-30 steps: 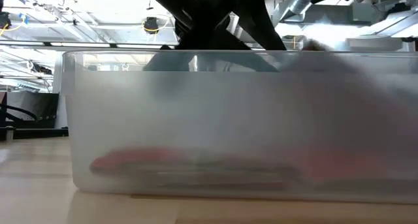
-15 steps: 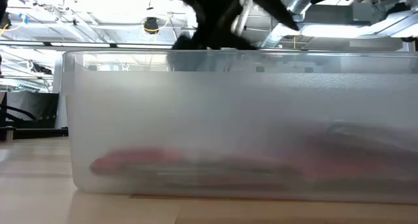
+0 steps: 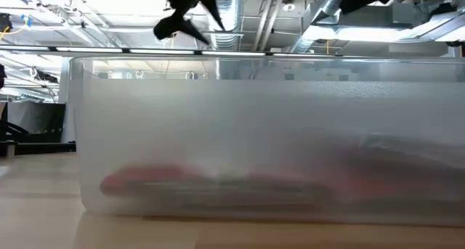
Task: Sort popcorn bags into baskets
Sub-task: Put the red popcorn bag into the white bin
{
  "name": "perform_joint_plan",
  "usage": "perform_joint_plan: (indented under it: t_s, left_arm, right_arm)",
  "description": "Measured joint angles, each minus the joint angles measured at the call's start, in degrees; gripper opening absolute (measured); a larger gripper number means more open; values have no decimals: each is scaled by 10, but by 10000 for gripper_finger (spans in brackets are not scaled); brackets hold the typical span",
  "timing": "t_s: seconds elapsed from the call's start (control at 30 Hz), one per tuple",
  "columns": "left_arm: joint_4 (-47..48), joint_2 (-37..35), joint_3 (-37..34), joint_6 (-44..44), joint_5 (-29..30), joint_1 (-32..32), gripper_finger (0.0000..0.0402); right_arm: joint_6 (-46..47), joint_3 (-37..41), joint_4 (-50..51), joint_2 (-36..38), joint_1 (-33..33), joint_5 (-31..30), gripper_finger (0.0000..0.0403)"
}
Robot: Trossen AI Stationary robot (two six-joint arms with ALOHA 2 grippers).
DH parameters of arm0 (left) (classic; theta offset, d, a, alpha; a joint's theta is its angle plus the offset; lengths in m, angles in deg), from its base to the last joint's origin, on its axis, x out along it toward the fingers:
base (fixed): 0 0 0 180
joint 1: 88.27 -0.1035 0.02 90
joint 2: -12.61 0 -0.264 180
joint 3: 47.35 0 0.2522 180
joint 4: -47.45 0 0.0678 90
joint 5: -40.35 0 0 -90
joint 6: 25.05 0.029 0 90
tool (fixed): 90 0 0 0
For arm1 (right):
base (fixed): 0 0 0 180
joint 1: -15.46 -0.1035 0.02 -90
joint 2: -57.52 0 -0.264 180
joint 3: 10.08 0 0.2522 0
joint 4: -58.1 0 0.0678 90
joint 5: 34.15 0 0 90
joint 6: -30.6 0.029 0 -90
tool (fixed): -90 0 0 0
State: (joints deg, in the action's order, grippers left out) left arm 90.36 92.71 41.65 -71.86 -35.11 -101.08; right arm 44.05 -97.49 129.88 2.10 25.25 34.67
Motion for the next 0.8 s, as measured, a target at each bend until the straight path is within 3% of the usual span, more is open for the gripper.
perform_joint_plan:
  t_s: [0.13, 0.33, 0.57, 0.8]
  left_arm:
    - [64, 11, -3, 61, -66, -89, 250]
    - [63, 77, -26, 126, -120, -193, 295]
    - [13, 191, -27, 207, -230, -276, 311]
    - [-53, 287, -27, 262, -291, -323, 312]
  right_arm:
    - [-43, 0, -2, -27, 34, 2, 199]
    - [-76, 0, -2, -66, 76, 2, 251]
    - [-75, 0, -5, -99, 118, 2, 255]
    - [-60, 0, -41, -121, 150, 2, 255]
